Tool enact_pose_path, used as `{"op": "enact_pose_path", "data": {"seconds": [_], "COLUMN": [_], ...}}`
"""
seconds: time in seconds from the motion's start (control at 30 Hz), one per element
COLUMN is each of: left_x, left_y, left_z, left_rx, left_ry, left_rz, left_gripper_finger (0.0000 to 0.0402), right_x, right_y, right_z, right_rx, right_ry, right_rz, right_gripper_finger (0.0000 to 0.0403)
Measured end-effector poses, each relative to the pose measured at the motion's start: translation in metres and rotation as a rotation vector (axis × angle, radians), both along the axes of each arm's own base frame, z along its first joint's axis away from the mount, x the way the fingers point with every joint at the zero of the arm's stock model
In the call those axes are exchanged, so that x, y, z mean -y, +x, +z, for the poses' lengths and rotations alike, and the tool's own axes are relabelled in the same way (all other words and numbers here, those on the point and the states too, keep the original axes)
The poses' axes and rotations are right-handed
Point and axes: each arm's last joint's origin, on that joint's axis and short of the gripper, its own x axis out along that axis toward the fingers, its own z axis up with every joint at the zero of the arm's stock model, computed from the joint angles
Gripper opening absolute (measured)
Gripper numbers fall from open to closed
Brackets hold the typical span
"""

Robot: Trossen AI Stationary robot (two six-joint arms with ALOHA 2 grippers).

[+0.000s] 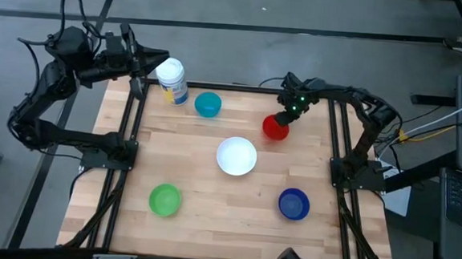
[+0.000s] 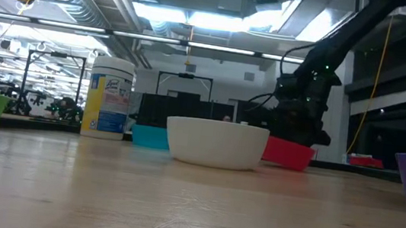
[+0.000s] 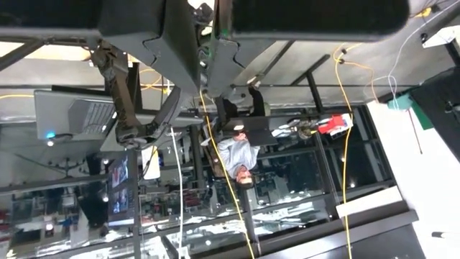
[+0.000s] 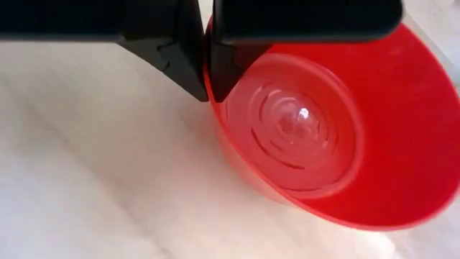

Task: Nest bowls inside each other
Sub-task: Stack the red bowl in the white bowl

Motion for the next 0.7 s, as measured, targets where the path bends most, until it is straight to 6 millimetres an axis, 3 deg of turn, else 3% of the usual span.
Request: {"op": "enact_pose_path", "data": {"seconds": [0.33, 0.7], "left_x": [0.007, 0.009], "left_y": [-0.014, -0.018], "left_z": [0.004, 0.004], "left_rx": [0.035, 0.035], "left_ry": [0.013, 0.028], "left_rz": [0.004, 0.006], "left_gripper_finger": [0.0029, 0.0029], "right_x": [-0.046, -0.08], "right_y": [0.035, 0.08], "right_z": [0.034, 0.125], "right_rx": [0.043, 0.216], "right_ry": [-0.093, -0.214], "right_rz": [0.116, 0.2], "right_gripper_finger": [0.0003, 0.0001]}}
